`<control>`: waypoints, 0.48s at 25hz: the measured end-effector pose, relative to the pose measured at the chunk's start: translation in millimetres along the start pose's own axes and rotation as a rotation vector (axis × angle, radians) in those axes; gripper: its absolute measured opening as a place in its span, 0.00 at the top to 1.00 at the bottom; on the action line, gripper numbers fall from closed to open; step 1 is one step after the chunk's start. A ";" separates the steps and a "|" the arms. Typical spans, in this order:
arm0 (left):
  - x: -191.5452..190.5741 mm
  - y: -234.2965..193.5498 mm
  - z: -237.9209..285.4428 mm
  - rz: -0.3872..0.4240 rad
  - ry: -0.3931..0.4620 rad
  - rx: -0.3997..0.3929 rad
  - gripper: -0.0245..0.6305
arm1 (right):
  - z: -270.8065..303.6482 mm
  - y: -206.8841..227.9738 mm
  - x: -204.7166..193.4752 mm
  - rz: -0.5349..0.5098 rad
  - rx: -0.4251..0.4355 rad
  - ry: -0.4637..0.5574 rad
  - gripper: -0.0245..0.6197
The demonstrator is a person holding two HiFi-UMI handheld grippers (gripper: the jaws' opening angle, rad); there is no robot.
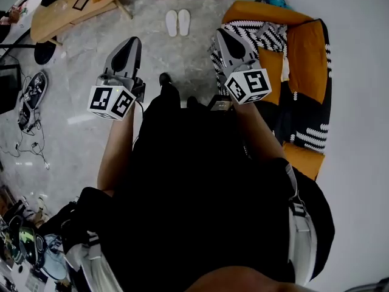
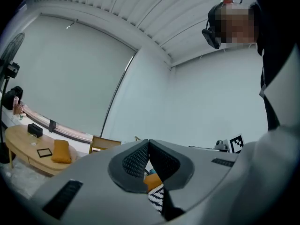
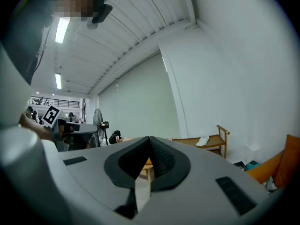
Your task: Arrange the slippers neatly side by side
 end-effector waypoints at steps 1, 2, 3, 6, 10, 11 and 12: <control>-5.4 12.4 2.0 0.001 -0.017 -0.013 0.94 | -11.0 3.5 -6.5 0.017 -0.010 -0.003 0.91; -10.5 23.7 2.9 0.003 -0.031 -0.023 0.94 | -21.1 6.3 -13.5 0.028 -0.018 -0.009 0.91; -14.8 33.6 2.3 0.006 -0.040 -0.029 0.94 | -29.9 8.3 -20.3 0.034 -0.024 -0.018 0.91; -20.9 53.8 -6.7 0.014 -0.053 -0.028 0.94 | -49.7 9.1 -34.2 0.042 -0.034 -0.047 0.91; -20.5 64.4 -21.6 0.028 -0.053 -0.010 0.94 | -72.3 2.1 -35.6 0.019 -0.045 -0.065 0.91; -21.4 64.9 -22.9 0.026 -0.051 -0.007 0.94 | -76.8 2.0 -34.8 0.014 -0.049 -0.064 0.91; -22.7 65.5 -23.0 0.019 -0.049 -0.006 0.94 | -80.8 3.1 -34.2 0.010 -0.054 -0.063 0.91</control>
Point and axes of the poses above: the fingertips, and each gripper's own axes: z forward along the fingers, y to its right, x out of its top, the point moved 7 cm from there along -z, backward along the fingers, and after that the axes turned 6 degrees about -y, right-handed, at the moved point
